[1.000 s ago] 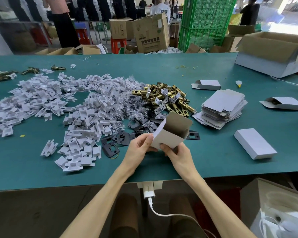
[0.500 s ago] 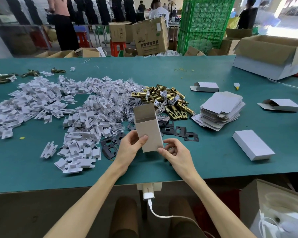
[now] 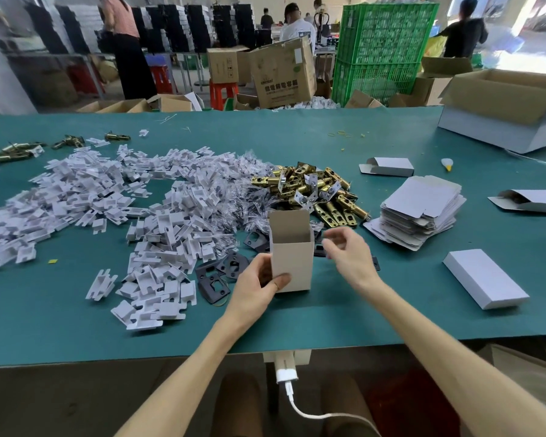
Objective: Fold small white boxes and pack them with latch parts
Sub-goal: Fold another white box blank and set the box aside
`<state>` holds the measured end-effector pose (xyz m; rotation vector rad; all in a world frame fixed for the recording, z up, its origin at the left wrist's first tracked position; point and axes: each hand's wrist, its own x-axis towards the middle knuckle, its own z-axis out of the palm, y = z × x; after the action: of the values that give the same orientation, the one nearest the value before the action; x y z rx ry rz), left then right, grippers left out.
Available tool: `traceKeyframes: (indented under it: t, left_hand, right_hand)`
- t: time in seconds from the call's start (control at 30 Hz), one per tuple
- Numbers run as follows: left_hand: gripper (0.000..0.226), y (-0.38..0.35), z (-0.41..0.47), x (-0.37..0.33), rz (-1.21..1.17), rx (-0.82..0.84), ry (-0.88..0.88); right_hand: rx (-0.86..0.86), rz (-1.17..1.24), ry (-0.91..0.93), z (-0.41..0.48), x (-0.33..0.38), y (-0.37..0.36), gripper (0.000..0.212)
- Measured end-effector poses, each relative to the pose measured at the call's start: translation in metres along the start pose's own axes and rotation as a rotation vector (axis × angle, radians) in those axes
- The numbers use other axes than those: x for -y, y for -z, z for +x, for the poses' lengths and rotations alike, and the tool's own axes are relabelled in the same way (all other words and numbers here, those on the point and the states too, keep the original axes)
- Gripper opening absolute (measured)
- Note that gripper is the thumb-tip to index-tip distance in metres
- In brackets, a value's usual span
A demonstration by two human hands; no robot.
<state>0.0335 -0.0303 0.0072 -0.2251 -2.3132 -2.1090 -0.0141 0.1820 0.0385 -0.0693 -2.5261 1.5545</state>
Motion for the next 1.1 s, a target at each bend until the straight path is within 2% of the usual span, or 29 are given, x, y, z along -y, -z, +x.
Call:
traceKeyframes:
  t: [0.07, 0.13, 0.2, 0.33, 0.57, 0.67, 0.73, 0.83, 0.93, 1.03, 1.1]
  left_hand:
    - [0.03, 0.0, 0.001, 0.001, -0.013, 0.003, 0.011]
    - [0.031, 0.0, 0.002, 0.001, -0.012, 0.007, 0.011]
    - [0.032, 0.0, 0.003, 0.002, -0.004, 0.006, 0.006]
    - [0.031, 0.001, 0.006, 0.005, 0.0, 0.008, 0.007]
    - [0.03, 0.004, 0.008, 0.008, -0.01, 0.015, 0.002]
    - [0.03, 0.004, 0.008, 0.007, -0.013, 0.014, 0.004]
    - [0.03, 0.004, 0.007, 0.007, -0.012, 0.014, 0.002]
    - [0.03, 0.004, 0.007, 0.006, -0.012, 0.014, 0.005]
    - [0.03, 0.003, 0.006, 0.005, -0.016, 0.01, 0.008]
    - [0.03, 0.002, 0.006, 0.005, -0.017, 0.005, 0.009]
    - [0.029, 0.002, 0.006, 0.004, -0.023, 0.004, 0.011]
  right_hand:
    - [0.023, -0.166, 0.027, 0.029, 0.007, 0.002, 0.026]
    - [0.05, -0.43, 0.091, 0.053, 0.009, 0.001, 0.033]
    - [0.069, -0.692, 0.153, 0.069, 0.008, -0.004, 0.028]
    - [0.076, -0.872, 0.078, 0.087, 0.002, -0.015, 0.027]
    - [0.063, -0.863, 0.049, 0.098, -0.002, -0.02, 0.024]
    - [0.115, -0.828, -0.033, 0.1, 0.004, -0.016, 0.052]
    - [0.146, -0.855, -0.052, 0.098, 0.005, -0.013, 0.057]
    - [0.197, -0.887, -0.066, 0.094, 0.004, -0.009, 0.053]
    - [0.245, -0.861, -0.075, 0.09, 0.007, -0.009, 0.036]
    - [0.228, -0.876, -0.058, 0.087, 0.008, -0.01, 0.029]
    - [0.202, -0.895, -0.046, 0.084, 0.006, -0.009, 0.037]
